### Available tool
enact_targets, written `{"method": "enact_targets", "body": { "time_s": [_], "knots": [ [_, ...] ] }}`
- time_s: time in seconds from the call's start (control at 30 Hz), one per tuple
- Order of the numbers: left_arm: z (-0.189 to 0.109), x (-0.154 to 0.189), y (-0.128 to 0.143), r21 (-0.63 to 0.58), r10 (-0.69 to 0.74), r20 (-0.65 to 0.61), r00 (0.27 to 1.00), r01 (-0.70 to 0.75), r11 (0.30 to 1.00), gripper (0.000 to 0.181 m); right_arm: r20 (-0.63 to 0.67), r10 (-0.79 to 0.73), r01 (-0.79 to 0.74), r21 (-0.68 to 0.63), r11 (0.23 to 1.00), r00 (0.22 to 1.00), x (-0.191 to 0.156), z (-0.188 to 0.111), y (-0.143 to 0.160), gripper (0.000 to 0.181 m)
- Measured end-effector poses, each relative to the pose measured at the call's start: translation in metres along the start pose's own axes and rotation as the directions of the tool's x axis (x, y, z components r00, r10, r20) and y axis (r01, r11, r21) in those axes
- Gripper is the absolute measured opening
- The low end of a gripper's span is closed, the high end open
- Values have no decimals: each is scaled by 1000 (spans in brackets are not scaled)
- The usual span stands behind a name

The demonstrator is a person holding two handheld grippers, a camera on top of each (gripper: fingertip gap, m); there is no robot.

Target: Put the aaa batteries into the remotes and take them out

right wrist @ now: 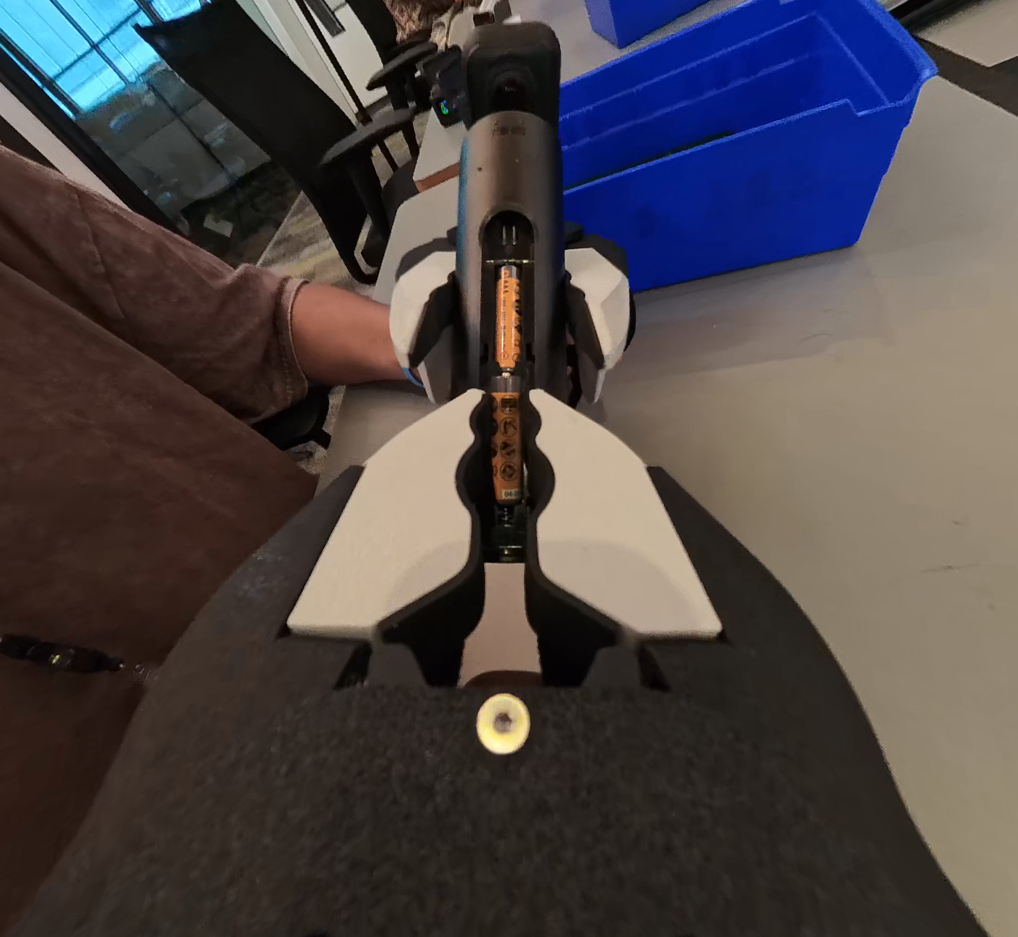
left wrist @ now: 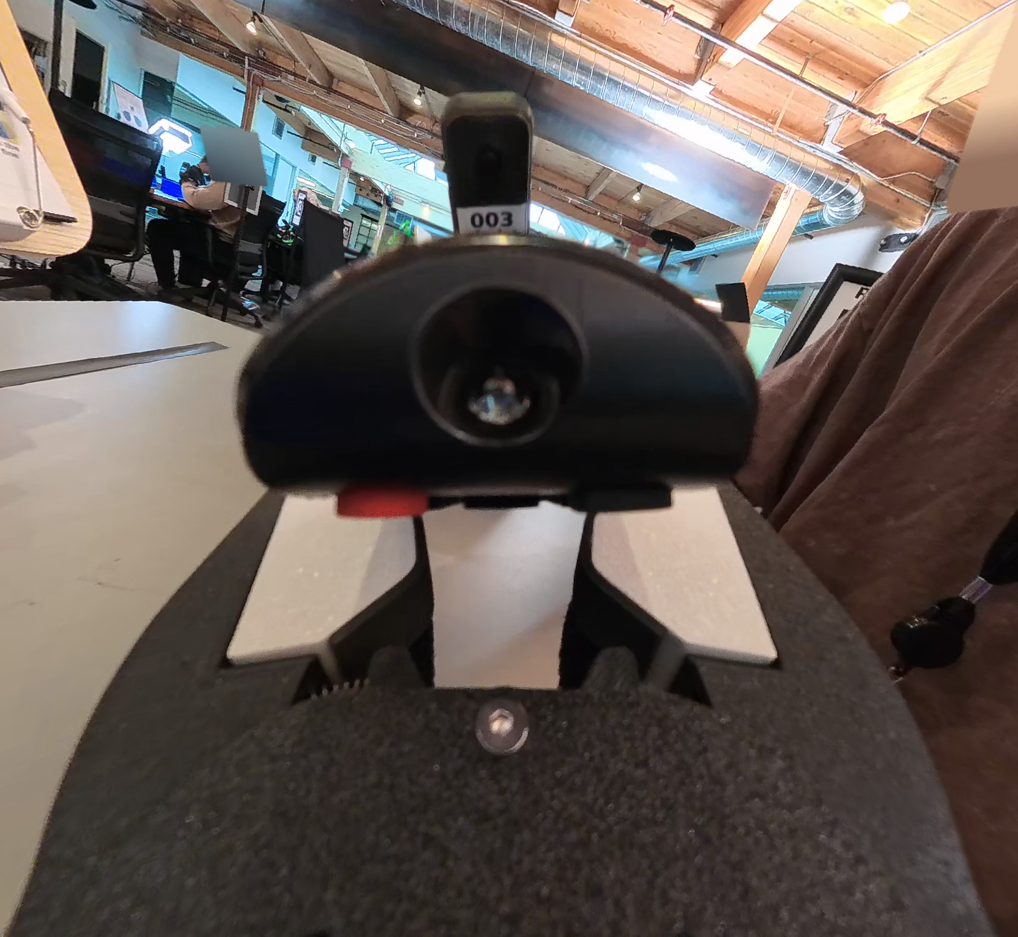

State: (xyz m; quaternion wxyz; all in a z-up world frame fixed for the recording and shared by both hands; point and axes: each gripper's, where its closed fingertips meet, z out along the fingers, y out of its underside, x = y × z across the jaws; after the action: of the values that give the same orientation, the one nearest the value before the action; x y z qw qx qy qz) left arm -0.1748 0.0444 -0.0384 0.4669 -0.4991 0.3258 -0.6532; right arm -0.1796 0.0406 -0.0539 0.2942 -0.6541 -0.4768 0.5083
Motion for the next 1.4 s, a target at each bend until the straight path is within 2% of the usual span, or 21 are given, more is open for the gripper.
{"method": "enact_targets", "body": {
  "time_s": [0.2, 0.27, 0.47, 0.7, 1.27, 1.33, 1.4],
  "knots": [
    [1, 2, 2, -11, 2, -5, 1000, -2, 1000, 59, -22, -70, 67, -128, 990, 997, 2, 0, -2, 15],
    [1, 1, 2, -12, 2, -4, 1000, -3, 1000, 59, -5, -85, 83, -165, 983, 996, 0, 0, -3, 10],
    [-1, 1, 0, -8, 14, 3, 1000, -14, 1000, 60, 1, -102, 99, -229, 968, 995, 0, 2, 3, 9],
    [1, 4, 3, -7, -3, -20, 1000, 3, 1000, 61, 25, -76, 79, -204, 976, 997, -3, 2, 10, 8],
    [-7, -5, -7, 74, -83, -17, 996, 84, 994, 61, -36, -141, 123, -316, 941, 989, 4, 10, 9, 7],
    [-10, -6, -12, 102, -96, -21, 995, 97, 990, 61, -57, -142, 122, -262, 957, 988, 5, 11, 1, 9],
    [-11, -7, -15, 109, -93, -19, 995, 95, 989, 61, -74, -134, 112, -247, 963, 988, 6, 11, -1, 22]
  ]
}}
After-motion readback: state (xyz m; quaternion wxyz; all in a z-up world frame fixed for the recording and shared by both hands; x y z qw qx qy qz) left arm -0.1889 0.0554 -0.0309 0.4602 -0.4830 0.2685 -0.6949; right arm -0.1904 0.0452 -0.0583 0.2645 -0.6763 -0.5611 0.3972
